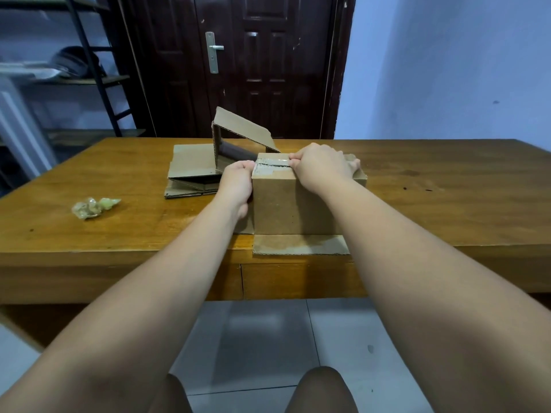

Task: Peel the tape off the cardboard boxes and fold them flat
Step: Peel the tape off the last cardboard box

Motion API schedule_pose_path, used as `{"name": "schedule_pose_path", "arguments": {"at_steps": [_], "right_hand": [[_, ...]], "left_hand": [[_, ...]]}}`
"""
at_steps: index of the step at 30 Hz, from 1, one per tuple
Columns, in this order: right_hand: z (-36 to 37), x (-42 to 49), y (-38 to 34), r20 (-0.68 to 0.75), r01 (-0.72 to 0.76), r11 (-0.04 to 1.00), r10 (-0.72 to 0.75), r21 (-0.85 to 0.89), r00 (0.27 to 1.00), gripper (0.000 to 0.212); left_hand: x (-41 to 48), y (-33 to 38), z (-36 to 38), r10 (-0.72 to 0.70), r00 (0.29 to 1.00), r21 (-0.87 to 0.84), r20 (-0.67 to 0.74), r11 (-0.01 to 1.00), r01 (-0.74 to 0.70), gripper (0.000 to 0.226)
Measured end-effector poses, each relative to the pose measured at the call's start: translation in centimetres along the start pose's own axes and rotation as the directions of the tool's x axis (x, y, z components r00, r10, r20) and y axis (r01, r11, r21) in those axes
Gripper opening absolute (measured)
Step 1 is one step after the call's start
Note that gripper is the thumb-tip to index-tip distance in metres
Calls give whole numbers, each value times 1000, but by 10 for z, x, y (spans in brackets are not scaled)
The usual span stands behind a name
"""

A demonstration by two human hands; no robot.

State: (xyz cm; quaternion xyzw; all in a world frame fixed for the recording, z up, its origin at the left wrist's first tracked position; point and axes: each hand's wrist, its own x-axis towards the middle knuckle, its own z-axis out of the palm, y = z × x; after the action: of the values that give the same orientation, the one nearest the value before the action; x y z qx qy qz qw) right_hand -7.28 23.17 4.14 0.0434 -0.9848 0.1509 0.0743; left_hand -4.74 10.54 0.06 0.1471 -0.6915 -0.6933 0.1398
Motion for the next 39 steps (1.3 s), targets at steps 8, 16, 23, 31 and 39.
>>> {"name": "schedule_pose_path", "arguments": {"at_steps": [8,16,23,31,39], "right_hand": [[2,0,1,-18,17,1000,-17,16,1000,35],[2,-4,2,-38,28,999,-26,32,999,35],[-1,-5,4,-60,-3,993,10,116,998,38],[1,-17,5,-177,35,999,-29,31,984,27],[-1,-20,7,-303,31,991,10,128,953,21]], "left_hand": [[2,17,-8,-54,995,-90,89,994,62,32],[-4,56,-3,292,931,442,221,821,-363,24],[-21,85,24,350,838,124,417,892,-435,28],[-5,51,43,320,932,188,169,918,-349,18],[-7,50,45,275,954,247,118,922,-297,42]]}}
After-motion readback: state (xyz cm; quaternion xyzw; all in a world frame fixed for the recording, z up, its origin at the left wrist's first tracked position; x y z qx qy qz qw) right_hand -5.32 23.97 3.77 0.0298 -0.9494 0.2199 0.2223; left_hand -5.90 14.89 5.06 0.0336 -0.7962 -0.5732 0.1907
